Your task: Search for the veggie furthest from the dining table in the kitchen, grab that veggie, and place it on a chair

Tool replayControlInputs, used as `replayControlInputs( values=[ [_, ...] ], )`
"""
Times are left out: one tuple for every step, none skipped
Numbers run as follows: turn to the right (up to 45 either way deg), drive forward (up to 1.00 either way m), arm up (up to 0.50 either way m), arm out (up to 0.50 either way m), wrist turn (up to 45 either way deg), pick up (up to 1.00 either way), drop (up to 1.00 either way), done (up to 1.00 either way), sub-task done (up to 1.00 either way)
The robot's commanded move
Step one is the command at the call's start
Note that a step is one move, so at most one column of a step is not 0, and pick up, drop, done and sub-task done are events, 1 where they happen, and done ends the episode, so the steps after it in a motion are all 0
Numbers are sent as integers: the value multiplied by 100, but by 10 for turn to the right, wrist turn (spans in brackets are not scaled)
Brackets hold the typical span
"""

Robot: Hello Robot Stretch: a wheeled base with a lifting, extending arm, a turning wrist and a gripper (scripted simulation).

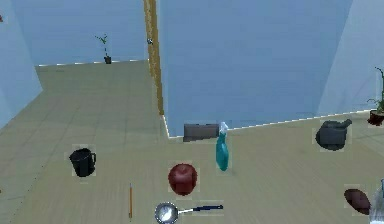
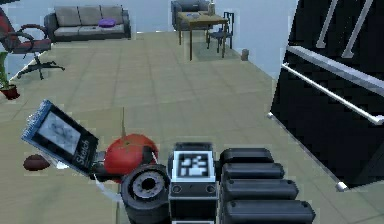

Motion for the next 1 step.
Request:
replayControlInputs(
  values=[
    [0, 0, -46, 0, 0, 0, 0, 0, 0]
  ],
)
